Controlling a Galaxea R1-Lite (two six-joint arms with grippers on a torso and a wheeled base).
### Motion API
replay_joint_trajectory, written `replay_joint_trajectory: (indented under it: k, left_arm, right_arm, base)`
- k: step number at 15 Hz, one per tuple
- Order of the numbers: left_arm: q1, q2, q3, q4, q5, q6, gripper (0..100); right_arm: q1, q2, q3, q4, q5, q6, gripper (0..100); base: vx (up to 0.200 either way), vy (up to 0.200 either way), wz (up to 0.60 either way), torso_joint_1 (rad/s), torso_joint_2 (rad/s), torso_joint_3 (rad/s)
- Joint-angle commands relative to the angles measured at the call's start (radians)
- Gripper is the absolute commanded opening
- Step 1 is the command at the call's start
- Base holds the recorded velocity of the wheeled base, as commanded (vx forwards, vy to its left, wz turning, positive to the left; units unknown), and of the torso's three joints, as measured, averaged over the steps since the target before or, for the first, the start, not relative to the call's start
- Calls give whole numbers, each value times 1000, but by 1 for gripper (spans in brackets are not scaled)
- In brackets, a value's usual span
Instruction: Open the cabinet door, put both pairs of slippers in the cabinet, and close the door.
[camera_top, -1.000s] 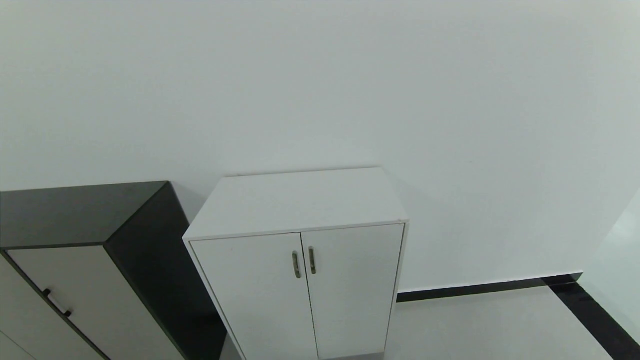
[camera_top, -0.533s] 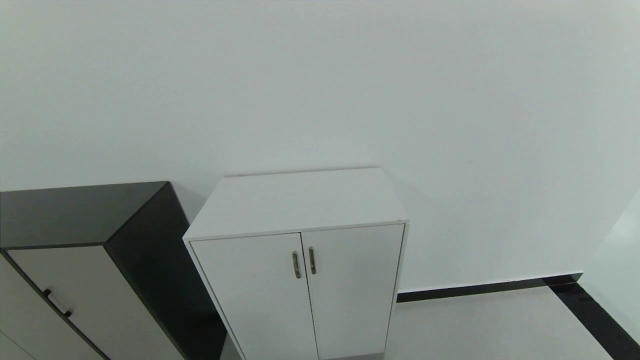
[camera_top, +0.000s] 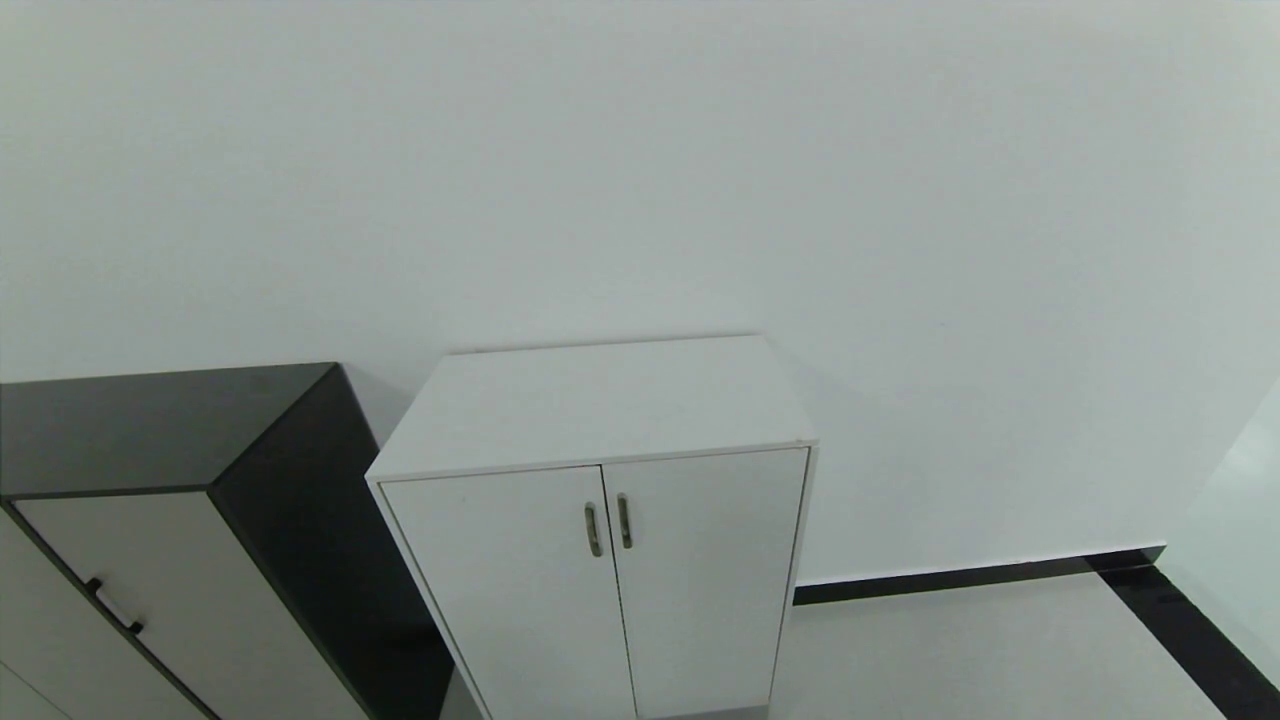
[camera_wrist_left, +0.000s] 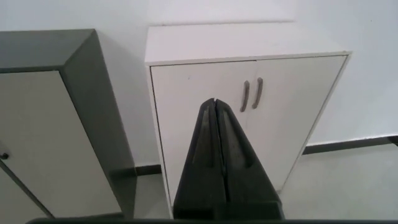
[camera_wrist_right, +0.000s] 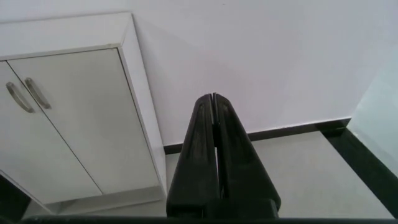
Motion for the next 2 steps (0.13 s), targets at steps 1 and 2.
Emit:
replay_joint_trajectory:
  k: [1, 2]
  left_arm:
    - [0, 0, 0, 0, -1, 1, 0]
    - [0, 0, 0, 0, -1, 1, 0]
  right_arm:
    - [0, 4, 1, 1, 0, 1, 0]
    - [0, 4, 1, 1, -1, 1, 0]
  base:
    - [0, 0, 0, 0, 0, 0]
    - [0, 0, 0, 0, 0, 0]
